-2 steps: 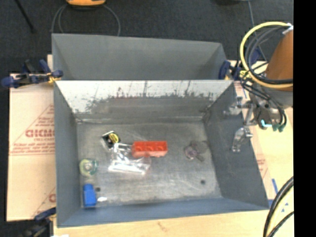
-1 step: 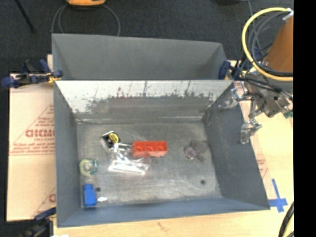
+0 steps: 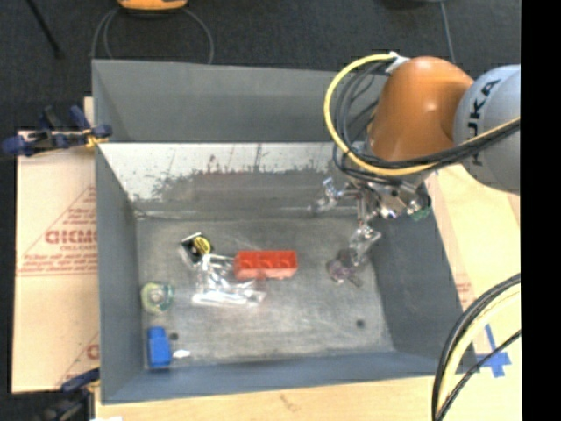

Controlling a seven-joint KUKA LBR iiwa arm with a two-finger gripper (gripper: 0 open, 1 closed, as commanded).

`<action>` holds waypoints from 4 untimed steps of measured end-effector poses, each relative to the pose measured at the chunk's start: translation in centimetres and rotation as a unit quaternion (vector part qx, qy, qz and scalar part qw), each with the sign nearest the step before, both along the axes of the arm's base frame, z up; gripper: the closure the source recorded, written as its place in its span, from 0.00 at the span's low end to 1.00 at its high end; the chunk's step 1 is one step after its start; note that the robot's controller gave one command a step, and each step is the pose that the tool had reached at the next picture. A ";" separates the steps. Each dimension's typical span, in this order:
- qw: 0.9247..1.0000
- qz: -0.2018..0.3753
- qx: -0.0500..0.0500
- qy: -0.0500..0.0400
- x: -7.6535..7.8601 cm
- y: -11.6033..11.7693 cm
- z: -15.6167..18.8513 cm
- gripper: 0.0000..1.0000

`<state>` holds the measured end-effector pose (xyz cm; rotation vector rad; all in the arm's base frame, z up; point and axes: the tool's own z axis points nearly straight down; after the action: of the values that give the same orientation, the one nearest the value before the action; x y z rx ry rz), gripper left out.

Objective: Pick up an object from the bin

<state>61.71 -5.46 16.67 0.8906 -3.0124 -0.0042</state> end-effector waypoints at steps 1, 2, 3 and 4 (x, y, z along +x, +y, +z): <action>1.000 0.028 -0.001 -0.005 -1.8 4.4 -9.5 0.00; 1.000 0.028 -0.002 -0.008 -1.6 4.3 -9.0 1.00; 0.999 0.042 -0.002 -0.006 -4.3 5.4 0.4 1.00; 0.999 0.043 -0.001 -0.002 -4.4 5.4 -0.1 0.00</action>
Offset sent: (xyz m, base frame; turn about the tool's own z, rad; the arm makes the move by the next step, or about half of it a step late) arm -0.0209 0.0434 -0.0967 -0.0538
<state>57.31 -0.07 16.54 1.0191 -2.9754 0.0024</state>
